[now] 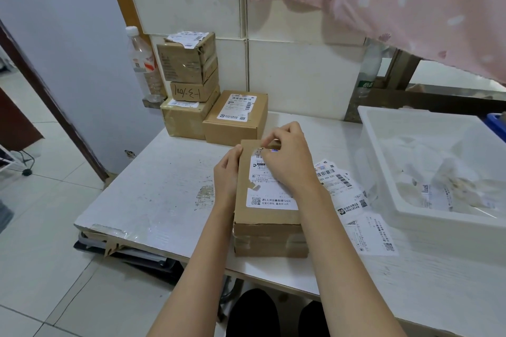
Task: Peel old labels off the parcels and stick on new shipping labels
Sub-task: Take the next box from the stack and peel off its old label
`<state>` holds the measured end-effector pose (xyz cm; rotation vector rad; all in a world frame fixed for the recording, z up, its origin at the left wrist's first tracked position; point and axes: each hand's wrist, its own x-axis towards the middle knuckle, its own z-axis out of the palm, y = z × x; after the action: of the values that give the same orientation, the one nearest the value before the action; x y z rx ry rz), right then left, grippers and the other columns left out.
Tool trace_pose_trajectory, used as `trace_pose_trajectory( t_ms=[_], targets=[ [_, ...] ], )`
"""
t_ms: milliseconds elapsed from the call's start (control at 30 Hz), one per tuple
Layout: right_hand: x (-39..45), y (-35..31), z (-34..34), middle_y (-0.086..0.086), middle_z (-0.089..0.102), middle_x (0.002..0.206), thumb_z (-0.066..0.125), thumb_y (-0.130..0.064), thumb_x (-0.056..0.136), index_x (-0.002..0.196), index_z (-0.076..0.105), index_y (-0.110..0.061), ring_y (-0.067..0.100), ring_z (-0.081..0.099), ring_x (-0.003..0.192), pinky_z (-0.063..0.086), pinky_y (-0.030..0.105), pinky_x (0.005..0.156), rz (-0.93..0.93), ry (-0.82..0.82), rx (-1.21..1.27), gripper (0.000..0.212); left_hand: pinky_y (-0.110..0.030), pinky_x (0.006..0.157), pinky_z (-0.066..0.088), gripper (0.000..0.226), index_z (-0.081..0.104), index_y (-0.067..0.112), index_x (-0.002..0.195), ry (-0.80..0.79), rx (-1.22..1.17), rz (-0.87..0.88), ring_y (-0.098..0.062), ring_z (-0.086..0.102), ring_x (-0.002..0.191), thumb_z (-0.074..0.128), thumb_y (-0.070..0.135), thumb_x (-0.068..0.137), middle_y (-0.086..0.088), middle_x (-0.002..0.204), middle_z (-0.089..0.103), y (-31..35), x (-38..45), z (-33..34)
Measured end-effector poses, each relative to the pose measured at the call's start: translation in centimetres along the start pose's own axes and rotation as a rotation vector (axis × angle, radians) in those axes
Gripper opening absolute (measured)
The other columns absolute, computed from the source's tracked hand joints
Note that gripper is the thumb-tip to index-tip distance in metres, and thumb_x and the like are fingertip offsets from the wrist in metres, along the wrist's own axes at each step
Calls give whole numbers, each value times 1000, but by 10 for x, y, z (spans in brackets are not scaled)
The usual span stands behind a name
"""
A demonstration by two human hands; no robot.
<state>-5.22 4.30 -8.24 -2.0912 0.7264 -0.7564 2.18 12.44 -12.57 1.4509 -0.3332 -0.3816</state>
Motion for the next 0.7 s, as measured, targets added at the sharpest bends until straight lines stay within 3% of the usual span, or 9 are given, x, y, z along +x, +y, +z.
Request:
trace_pose_trajectory(
  t_ms=[67, 233, 367, 500, 600, 633, 700],
  targets=[
    [1, 1, 2, -12, 38, 96, 65, -5, 84, 83, 64, -11, 14, 54, 101, 42, 21, 80, -10, 7, -43, 6, -13, 45, 34, 33, 59, 15, 72, 11, 6, -3, 0, 43, 46, 48, 24, 102, 1, 60, 52, 0, 1, 0],
    [1, 3, 2, -6, 40, 99, 59, -4, 87, 75, 57, -12, 17, 53, 101, 44, 23, 84, -40, 16, -71, 15, -11, 45, 34, 30, 58, 15, 75, 10, 39, 22, 2, 43, 45, 46, 20, 102, -2, 65, 52, 0, 0, 0],
    [-1, 0, 2, -10, 40, 89, 57, -10, 84, 63, 50, -15, 17, 50, 98, 42, 25, 80, -3, -2, -64, 23, -11, 45, 33, 29, 57, 14, 77, 7, 48, 25, 2, 43, 45, 45, 20, 103, -3, 66, 50, 0, 1, 1],
    [-3, 0, 1, -5, 46, 90, 62, -11, 79, 77, 57, -17, 19, 54, 94, 49, 31, 80, -29, 16, -14, 8, -13, 44, 33, 25, 57, 6, 86, 1, -6, 1, 0, 40, 44, 46, 21, 102, -4, 65, 47, 0, 0, 1],
    [-6, 0, -1, -7, 48, 96, 58, -8, 79, 100, 62, -30, 18, 54, 96, 48, 38, 90, -86, -34, 40, 31, -13, 44, 33, 29, 58, 8, 78, -3, -34, -19, -1, 41, 44, 48, 22, 101, -2, 61, 48, 0, 0, 1],
    [-6, 0, 0, -9, 48, 98, 56, -6, 79, 103, 63, -35, 16, 53, 100, 46, 39, 94, -99, -58, 55, 38, -13, 44, 34, 29, 59, 9, 78, -5, -35, -20, -2, 42, 45, 48, 23, 101, -2, 62, 49, 0, 0, 1],
    [-8, -1, 0, -12, 48, 102, 55, -6, 82, 94, 69, -32, 11, 48, 105, 41, 40, 98, -128, -87, -8, 32, -14, 45, 34, 27, 59, 10, 81, -13, -14, -9, -3, 42, 47, 47, 22, 101, -5, 66, 50, 0, 0, 1]
  ],
)
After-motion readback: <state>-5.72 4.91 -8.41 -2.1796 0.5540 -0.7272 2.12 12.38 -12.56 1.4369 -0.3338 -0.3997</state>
